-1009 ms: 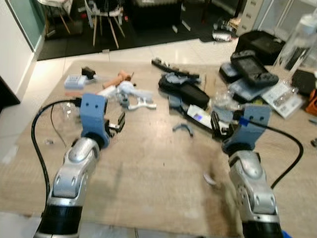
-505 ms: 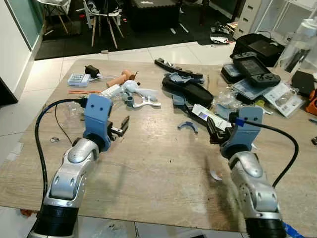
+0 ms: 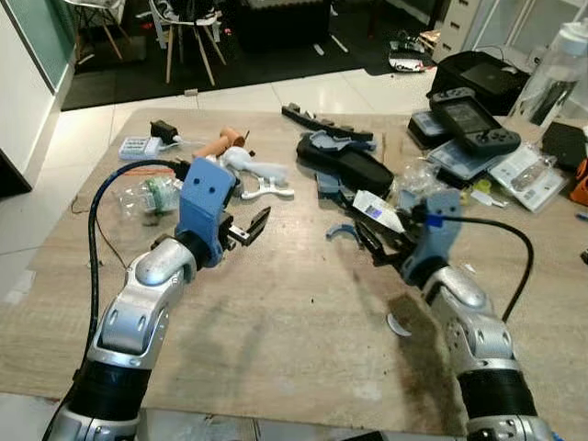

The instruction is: Picking trash to rubbish bin

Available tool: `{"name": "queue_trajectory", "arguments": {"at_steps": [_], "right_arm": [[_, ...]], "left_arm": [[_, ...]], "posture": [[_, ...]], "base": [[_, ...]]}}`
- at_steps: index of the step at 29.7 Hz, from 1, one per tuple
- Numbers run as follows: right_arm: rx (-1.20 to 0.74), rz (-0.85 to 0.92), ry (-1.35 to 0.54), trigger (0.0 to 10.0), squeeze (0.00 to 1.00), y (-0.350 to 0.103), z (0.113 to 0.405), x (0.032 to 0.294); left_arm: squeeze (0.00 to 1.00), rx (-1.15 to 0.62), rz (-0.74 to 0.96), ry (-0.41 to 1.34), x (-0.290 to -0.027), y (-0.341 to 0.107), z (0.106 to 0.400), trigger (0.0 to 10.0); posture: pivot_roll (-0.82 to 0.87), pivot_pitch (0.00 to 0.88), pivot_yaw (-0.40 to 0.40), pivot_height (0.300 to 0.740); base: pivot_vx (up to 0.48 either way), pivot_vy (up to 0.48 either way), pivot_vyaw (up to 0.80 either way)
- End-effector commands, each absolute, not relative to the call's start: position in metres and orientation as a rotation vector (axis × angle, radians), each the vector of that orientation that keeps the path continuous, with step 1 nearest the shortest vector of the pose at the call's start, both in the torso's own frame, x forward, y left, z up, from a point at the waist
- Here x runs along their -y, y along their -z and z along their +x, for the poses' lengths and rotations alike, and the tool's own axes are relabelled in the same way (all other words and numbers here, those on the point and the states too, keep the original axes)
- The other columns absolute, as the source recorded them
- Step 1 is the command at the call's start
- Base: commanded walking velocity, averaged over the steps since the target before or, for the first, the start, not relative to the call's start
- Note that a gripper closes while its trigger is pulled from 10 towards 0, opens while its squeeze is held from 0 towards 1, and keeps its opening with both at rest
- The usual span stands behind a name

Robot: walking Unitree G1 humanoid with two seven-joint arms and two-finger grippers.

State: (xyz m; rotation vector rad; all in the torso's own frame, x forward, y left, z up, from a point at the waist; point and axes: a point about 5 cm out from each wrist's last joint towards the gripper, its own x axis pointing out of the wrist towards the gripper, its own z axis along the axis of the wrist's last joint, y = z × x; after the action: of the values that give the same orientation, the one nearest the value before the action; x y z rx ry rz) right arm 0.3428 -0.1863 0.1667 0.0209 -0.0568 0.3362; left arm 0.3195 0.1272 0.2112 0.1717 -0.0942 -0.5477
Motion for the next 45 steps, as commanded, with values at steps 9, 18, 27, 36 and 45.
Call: {"name": "queue_trajectory", "arguments": {"at_steps": [9,18,27,36,45], "right_arm": [[0.038,-0.028,-0.478,10.0,0.0,-0.163,0.355,0.181],[-0.016,-0.078,-0.494,10.0,0.0,-0.155,0.362,0.181],[-0.114,-0.115,-0.516,10.0,0.0,-0.135,0.362,0.187],[-0.189,-0.196,-0.499,0.0,0.0,-0.128,0.363,0.193],[-0.203,-0.224,-0.484,0.0,0.0,-0.125,0.364,0.197]], "left_arm": [[0.0,0.137,0.129,0.729,-0.112,-0.218,0.306,10.0],[0.0,0.154,0.061,0.921,-0.097,-0.221,0.288,10.0],[0.0,0.131,0.055,1.069,-0.084,-0.217,0.271,10.0],[0.0,0.13,0.068,1.073,-0.084,-0.215,0.269,10.0],[0.0,0.133,0.061,1.073,-0.081,-0.215,0.268,10.0]], "posture": [[0.02,0.242,0.067,0.74],[0.02,0.258,0.066,0.74],[0.02,0.268,0.072,0.74],[0.02,0.27,0.072,0.74],[0.02,0.265,0.068,0.74]], "base": [[0.0,0.0,0.0],[0.0,0.0,0.0],[0.0,0.0,0.0],[0.0,0.0,0.0],[0.0,0.0,0.0]]}}
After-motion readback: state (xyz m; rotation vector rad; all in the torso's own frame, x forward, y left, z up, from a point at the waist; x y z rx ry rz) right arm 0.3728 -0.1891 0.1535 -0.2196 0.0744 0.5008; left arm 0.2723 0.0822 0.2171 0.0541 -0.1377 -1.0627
